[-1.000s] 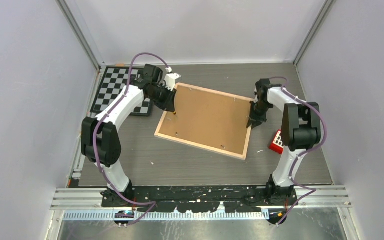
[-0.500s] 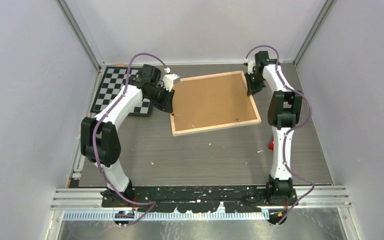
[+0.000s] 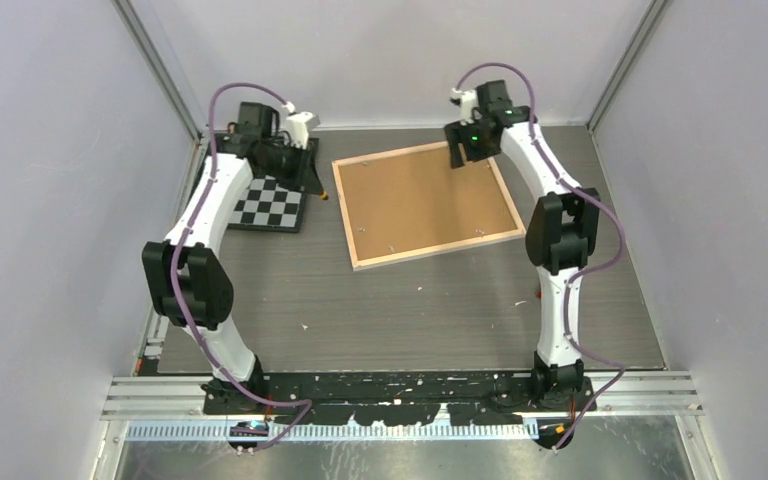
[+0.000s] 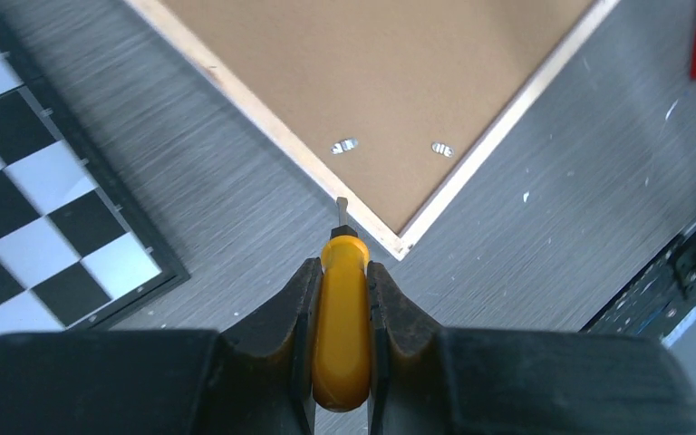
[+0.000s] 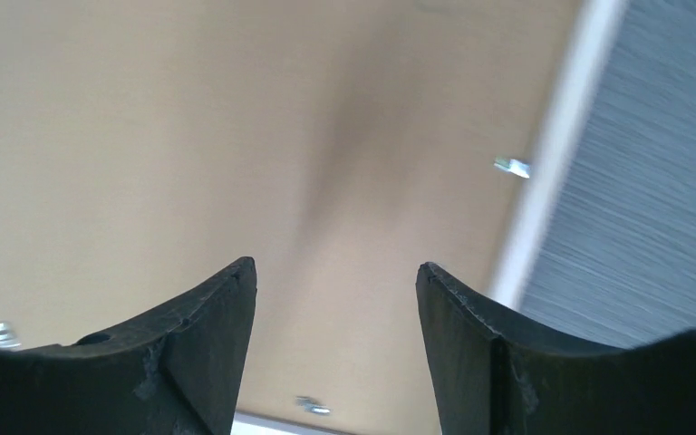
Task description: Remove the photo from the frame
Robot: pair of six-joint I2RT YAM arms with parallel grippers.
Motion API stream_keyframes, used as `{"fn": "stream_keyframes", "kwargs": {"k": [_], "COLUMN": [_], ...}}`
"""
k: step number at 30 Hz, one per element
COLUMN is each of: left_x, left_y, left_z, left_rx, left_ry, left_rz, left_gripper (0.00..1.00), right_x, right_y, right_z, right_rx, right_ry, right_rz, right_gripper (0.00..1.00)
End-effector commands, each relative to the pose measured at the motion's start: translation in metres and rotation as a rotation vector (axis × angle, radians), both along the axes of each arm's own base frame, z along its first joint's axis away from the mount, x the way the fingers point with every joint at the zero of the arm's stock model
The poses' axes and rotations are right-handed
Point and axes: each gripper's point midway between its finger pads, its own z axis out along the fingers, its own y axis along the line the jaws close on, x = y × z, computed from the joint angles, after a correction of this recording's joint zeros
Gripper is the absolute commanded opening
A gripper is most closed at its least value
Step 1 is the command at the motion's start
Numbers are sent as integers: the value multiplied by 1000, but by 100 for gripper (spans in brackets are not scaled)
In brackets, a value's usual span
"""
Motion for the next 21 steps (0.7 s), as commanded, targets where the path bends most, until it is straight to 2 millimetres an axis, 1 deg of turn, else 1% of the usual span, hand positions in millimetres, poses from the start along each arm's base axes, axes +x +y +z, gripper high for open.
{"fn": "stream_keyframes", "kwargs": {"k": [1,5,8,12,13,17,21], "left_x": [3,7,-1,-14,-18,-39,-63], "left_y": [36,84,106,118,119,125,130], "left_z": [45,58,61,57,57,58,55], "left_rx": [-75,-101,-109,-124,-127,-130,-133], "left_ry": [-17,-34,-55,-45,-49,-55,-50], "left_rz": [133,291,351,408,413,425,421], "left_gripper": [0,0,0,0,0,0,0], "right_x": [-25,-40,-43,-41,-40,-44,-54], "right_y": [100,163,200,238,249,277,303], "right_z": [61,58,54,35,34,16,4], "right_rx": [173,234,251,273,279,279,285], "right_ry": [-93,-75,-77,-67,-76,-63,-58], "right_rz": [105,127,135,138,136,136,170], "right_gripper": [69,69,69,70,70,70,69]}}
